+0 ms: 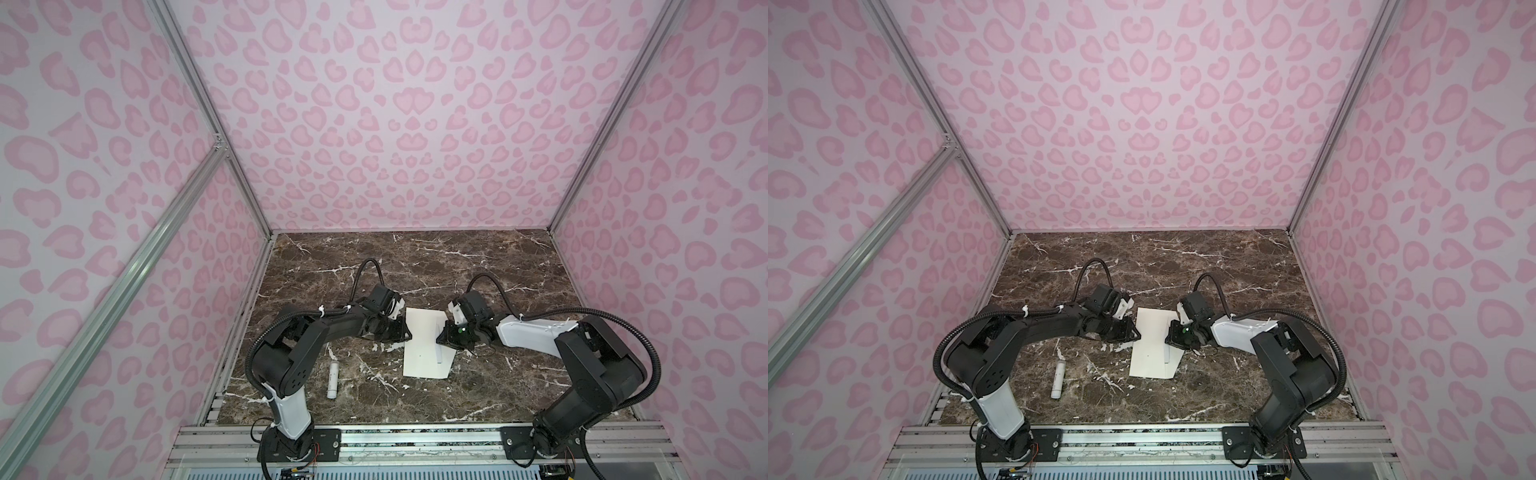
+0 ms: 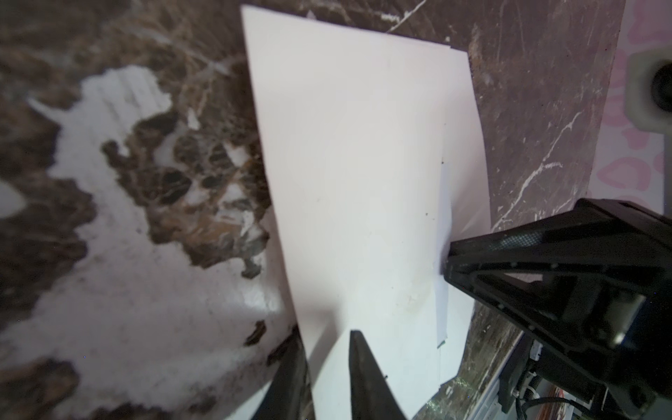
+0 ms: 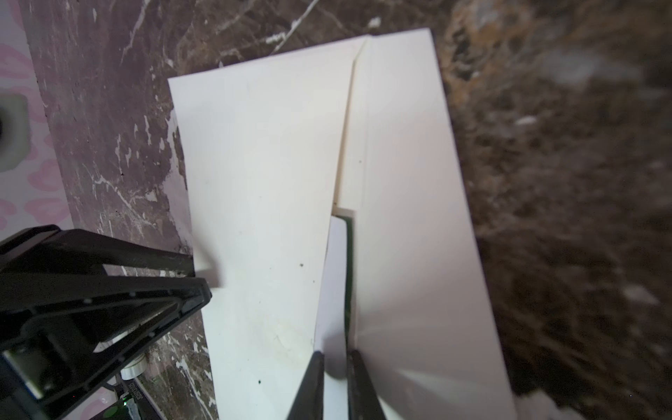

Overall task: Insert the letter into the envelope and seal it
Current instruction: 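Push the letter fully in with the right gripper while the left gripper holds the envelope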

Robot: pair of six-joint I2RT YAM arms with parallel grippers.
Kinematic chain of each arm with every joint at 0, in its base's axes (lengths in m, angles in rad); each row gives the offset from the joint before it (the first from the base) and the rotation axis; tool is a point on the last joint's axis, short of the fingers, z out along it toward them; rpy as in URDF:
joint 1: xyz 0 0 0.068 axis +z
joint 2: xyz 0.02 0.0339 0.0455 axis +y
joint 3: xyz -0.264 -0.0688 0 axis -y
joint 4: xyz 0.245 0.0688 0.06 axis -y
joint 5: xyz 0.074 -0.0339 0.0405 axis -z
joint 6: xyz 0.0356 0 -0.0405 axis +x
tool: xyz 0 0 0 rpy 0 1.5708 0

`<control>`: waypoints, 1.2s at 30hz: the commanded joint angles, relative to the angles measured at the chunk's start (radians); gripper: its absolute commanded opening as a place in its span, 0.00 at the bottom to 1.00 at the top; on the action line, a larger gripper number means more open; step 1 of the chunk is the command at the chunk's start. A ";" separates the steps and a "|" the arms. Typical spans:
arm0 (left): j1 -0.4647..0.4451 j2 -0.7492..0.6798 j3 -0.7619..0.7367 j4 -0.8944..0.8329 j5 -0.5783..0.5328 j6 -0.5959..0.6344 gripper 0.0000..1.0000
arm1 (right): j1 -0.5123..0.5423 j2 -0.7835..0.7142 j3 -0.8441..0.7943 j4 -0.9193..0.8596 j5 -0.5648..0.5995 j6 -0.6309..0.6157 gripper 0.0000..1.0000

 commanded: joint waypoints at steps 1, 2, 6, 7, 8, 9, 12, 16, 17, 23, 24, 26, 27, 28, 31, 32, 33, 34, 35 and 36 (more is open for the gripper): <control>-0.002 0.006 -0.007 -0.035 -0.011 0.003 0.25 | 0.003 -0.001 -0.008 -0.006 -0.013 0.011 0.16; -0.003 0.007 -0.007 -0.035 -0.011 0.003 0.25 | 0.003 0.000 -0.008 -0.004 -0.014 0.013 0.16; -0.002 0.008 -0.005 -0.034 -0.011 0.002 0.25 | 0.003 0.010 -0.019 0.024 -0.028 0.027 0.16; -0.003 0.008 -0.005 -0.034 -0.011 0.001 0.25 | 0.003 0.011 -0.023 0.032 -0.031 0.032 0.17; -0.002 0.007 -0.005 -0.034 -0.010 0.002 0.24 | 0.003 0.010 -0.024 0.036 -0.033 0.036 0.17; -0.002 0.006 -0.007 -0.034 -0.012 0.002 0.24 | 0.004 0.009 -0.026 0.041 -0.034 0.039 0.18; -0.002 0.006 -0.007 -0.035 -0.012 0.003 0.24 | 0.004 0.002 -0.027 0.048 -0.037 0.043 0.20; -0.002 0.006 -0.009 -0.032 -0.012 0.002 0.24 | 0.003 0.001 -0.031 0.060 -0.047 0.049 0.21; -0.002 0.006 -0.010 -0.031 -0.012 0.002 0.24 | 0.003 0.000 -0.032 0.064 -0.050 0.052 0.21; -0.002 0.008 -0.007 -0.034 -0.010 0.002 0.23 | 0.004 0.002 -0.039 0.085 -0.060 0.064 0.23; -0.002 0.008 -0.007 -0.033 -0.011 0.002 0.23 | 0.003 0.001 -0.039 0.087 -0.062 0.066 0.24; -0.002 0.009 -0.007 -0.034 -0.010 0.002 0.23 | 0.003 -0.001 -0.039 0.087 -0.063 0.067 0.24; -0.002 0.009 -0.007 -0.034 -0.010 0.002 0.23 | 0.004 -0.002 -0.037 0.087 -0.063 0.067 0.24; -0.002 0.011 -0.006 -0.034 -0.008 0.002 0.23 | 0.003 -0.001 -0.036 0.088 -0.064 0.067 0.25; -0.002 0.012 -0.005 -0.033 -0.008 0.003 0.23 | 0.003 0.001 -0.032 0.092 -0.068 0.071 0.25; -0.002 0.012 -0.005 -0.034 -0.007 0.002 0.23 | 0.003 0.000 -0.032 0.092 -0.068 0.071 0.25; -0.002 0.012 -0.005 -0.033 -0.009 0.004 0.23 | 0.003 0.001 -0.031 0.091 -0.068 0.070 0.25; -0.002 0.012 -0.005 -0.034 -0.010 0.005 0.23 | 0.003 0.001 -0.028 0.090 -0.066 0.069 0.25; -0.002 0.011 -0.005 -0.038 -0.011 0.006 0.23 | 0.003 0.000 -0.026 0.086 -0.064 0.066 0.25; -0.002 0.010 -0.004 -0.040 -0.013 0.006 0.23 | 0.004 -0.001 -0.023 0.075 -0.059 0.062 0.25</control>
